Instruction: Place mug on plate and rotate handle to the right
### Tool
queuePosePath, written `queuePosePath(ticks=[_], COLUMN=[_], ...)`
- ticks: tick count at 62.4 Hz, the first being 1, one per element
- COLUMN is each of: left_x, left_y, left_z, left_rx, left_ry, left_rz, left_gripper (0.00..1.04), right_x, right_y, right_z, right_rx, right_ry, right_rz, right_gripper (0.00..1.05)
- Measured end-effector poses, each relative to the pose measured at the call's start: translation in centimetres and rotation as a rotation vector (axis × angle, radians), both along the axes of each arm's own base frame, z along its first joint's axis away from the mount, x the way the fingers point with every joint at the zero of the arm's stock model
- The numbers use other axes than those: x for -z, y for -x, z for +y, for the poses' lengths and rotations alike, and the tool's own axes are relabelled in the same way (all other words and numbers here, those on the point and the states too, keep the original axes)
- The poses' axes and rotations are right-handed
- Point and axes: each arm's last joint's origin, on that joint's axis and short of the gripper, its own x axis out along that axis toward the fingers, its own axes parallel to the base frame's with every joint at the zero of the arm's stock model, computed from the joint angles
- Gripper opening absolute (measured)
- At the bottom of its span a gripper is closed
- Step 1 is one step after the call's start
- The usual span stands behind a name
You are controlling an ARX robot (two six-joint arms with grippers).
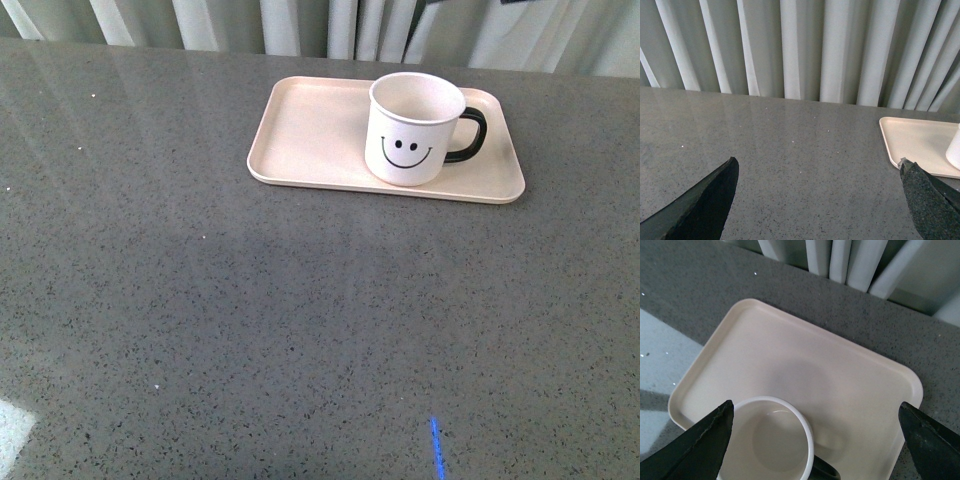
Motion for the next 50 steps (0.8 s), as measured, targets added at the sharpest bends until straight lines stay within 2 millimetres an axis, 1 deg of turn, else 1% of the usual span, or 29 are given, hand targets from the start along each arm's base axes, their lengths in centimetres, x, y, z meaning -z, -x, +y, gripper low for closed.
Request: queuePosePath(ticks=[5, 7, 9, 11, 14, 15, 20, 22, 25, 28, 30, 31, 36, 37, 50], left_x=[0.0, 0.0, 0.0, 0.0, 0.0, 0.0, 0.0, 0.0, 0.0, 0.0, 0.0, 0.0, 0.0, 0.0, 0.0], left_y=[0.0, 0.0, 0.0, 0.0, 0.0, 0.0, 0.0, 0.0, 0.0, 0.0, 0.0, 0.0, 0.0, 0.0, 0.0], left_z=[0.0, 0.0, 0.0, 0.0, 0.0, 0.0, 0.0, 0.0, 0.0, 0.0, 0.0, 0.0, 0.0, 0.0, 0.0], left_rx=[0.0, 0.0, 0.0, 0.0, 0.0, 0.0, 0.0, 0.0, 0.0, 0.0, 0.0, 0.0, 0.0, 0.0, 0.0], left_ry=[0.0, 0.0, 0.0, 0.0, 0.0, 0.0, 0.0, 0.0, 0.0, 0.0, 0.0, 0.0, 0.0, 0.0, 0.0], left_rz=[0.0, 0.0, 0.0, 0.0, 0.0, 0.0, 0.0, 0.0, 0.0, 0.0, 0.0, 0.0, 0.0, 0.0, 0.0], left_gripper=[0.96, 0.96, 0.96, 0.96, 0.96, 0.96, 0.96, 0.96, 0.96, 0.96, 0.96, 0.96, 0.96, 0.96, 0.96], right_x=[-0.3, 0.1, 0.8, 1.6, 2.2, 2.3, 2.4, 2.2, 2.1, 2.3, 2.8, 2.9, 4.4, 4.7, 5.3], right_y=[0.1, 0.2, 0.7, 1.9, 3.5, 4.4, 7.5, 9.1, 11.1, 12.4, 13.7, 14.0, 16.7, 17.5, 22.0], right_z=[0.0, -0.1, -0.2, -0.4, -0.5, -0.5, -1.0, -1.2, -1.5, -1.7, -1.9, -1.9, -1.8, -1.8, -1.8], right_rx=[0.016, 0.101, 0.199, 0.253, 0.273, 0.278, 0.286, 0.277, 0.285, 0.293, 0.299, 0.299, 0.294, 0.294, 0.295], right_ry=[-0.003, 0.028, 0.049, 0.043, 0.028, 0.016, -0.01, -0.022, -0.025, -0.024, -0.023, -0.022, -0.019, -0.018, -0.023], right_rz=[-0.013, -0.128, -0.265, -0.38, -0.471, -0.51, -0.619, -0.66, -0.688, -0.694, -0.688, -0.684, -0.649, -0.642, -0.647], right_gripper=[0.95, 0.89, 0.83, 0.76, 0.69, 0.65, 0.53, 0.46, 0.37, 0.3, 0.23, 0.21, 0.04, 0.02, 0.02])
